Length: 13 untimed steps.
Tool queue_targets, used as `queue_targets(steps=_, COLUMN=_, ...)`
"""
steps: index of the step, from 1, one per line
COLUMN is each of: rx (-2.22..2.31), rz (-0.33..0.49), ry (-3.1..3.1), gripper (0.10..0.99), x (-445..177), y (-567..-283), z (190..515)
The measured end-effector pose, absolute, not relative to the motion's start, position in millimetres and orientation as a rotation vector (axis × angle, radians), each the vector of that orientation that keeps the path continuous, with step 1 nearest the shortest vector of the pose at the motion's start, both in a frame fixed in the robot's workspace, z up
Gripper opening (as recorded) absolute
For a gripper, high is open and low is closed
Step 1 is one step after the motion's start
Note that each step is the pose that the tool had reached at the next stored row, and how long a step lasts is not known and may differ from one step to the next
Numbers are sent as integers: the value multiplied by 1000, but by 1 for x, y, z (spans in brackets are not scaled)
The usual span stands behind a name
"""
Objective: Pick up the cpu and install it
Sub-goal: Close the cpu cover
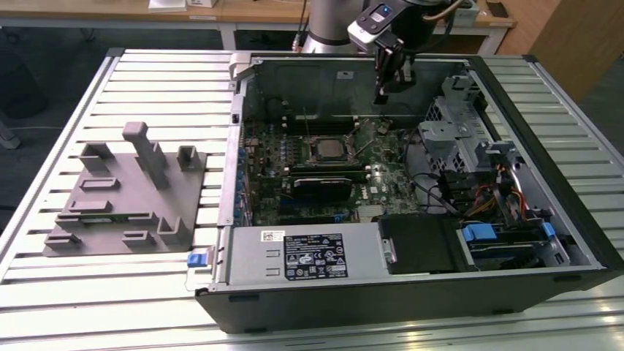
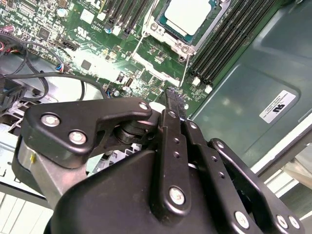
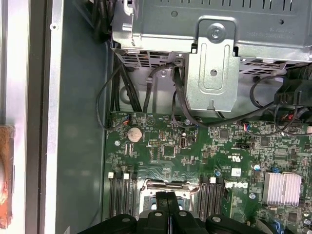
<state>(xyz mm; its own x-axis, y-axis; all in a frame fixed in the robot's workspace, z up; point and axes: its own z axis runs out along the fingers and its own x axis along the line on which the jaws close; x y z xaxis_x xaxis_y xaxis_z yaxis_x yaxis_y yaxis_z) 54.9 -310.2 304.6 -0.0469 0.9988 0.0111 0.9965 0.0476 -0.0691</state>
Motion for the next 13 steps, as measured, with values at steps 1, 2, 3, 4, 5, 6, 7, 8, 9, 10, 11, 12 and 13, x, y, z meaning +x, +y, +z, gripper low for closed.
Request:
queue_targets(steps=1, rx=-2129, rz=66, ry=-2232, gripper=106, x=55, y=-310, z=305)
queue_targets(steps=2, rx=-2129, rz=66, ry=-2232, gripper=106, x=55, y=-310, z=305)
queue_targets(steps=3, rx=-2129, rz=66, ry=-2232, gripper=106, x=55, y=-310, z=305)
queue_targets(steps=4, rx=-2129, rz=67, ry=-2232, gripper=106, x=55, y=-310, z=305)
queue_targets(steps=5, rx=-2129, rz=67, ry=-2232, gripper=106, x=55, y=-310, z=306)
queue_targets(steps=6, rx=-2129, rz=67, ry=-2232, gripper=106, x=55, y=-310, z=306)
queue_targets(steps=7, rx=-2129, rz=67, ry=-2232, gripper=106, x=55, y=-310, z=306)
queue_targets(steps=8, rx=-2129, rz=67, ry=-2232, gripper=106, x=55, y=-310, z=306)
queue_targets(steps=9, rx=-2129, rz=66, ry=-2232, gripper=106, x=55, y=-310, z=305)
queue_targets(steps=10, rx=-2129, rz=66, ry=-2232, gripper=106, x=55, y=-310, z=305)
queue_targets(steps=11, rx=-2129, rz=66, ry=-2233, gripper=106, x=55, y=-310, z=305)
queue_targets(steps=12, rx=-2129, rz=65, ry=-2233, gripper=106, x=55, y=-310, z=305)
queue_targets(steps=13, rx=-2129, rz=65, ry=-2233, gripper=106, x=55, y=-310, z=305)
